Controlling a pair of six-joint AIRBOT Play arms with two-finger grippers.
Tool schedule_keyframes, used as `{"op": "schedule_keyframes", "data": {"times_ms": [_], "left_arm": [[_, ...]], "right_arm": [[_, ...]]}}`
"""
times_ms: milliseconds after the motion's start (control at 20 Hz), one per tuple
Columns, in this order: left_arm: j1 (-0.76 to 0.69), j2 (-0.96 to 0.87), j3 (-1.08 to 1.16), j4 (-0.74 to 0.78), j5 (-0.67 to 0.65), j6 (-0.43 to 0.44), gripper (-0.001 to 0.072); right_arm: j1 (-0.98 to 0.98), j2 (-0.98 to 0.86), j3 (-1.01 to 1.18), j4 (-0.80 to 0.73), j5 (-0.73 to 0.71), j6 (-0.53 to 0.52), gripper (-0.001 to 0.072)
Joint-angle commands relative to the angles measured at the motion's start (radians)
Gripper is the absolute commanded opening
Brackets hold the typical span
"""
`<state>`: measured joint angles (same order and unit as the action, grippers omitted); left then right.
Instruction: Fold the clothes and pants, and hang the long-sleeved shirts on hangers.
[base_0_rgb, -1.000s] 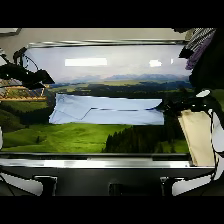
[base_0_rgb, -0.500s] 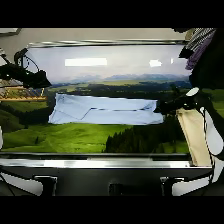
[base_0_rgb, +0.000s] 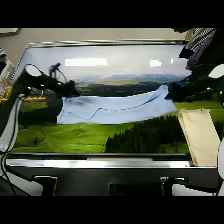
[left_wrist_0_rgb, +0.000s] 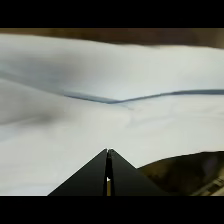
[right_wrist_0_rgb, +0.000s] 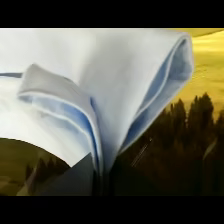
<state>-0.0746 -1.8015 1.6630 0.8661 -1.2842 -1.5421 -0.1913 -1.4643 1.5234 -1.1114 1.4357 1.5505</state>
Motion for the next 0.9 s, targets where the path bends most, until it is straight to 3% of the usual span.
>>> {"op": "schedule_keyframes", "data": {"times_ms": [0,400,850], "left_arm": [[-0.170,-0.051,-0.088,-0.187,0.189,0.011,0.0021],[-0.506,-0.193,-0.071,-0.475,0.478,0.027,0.0020],[-0.613,-0.307,-0.061,-0.613,0.576,-0.003,0.0019]], "right_arm": [[0.001,0.062,0.111,-0.063,0.096,0.111,0.0036],[0.002,0.076,0.246,-0.083,0.232,0.175,0.0036],[0.002,0.095,0.283,-0.111,0.238,0.182,0.0036]]}}
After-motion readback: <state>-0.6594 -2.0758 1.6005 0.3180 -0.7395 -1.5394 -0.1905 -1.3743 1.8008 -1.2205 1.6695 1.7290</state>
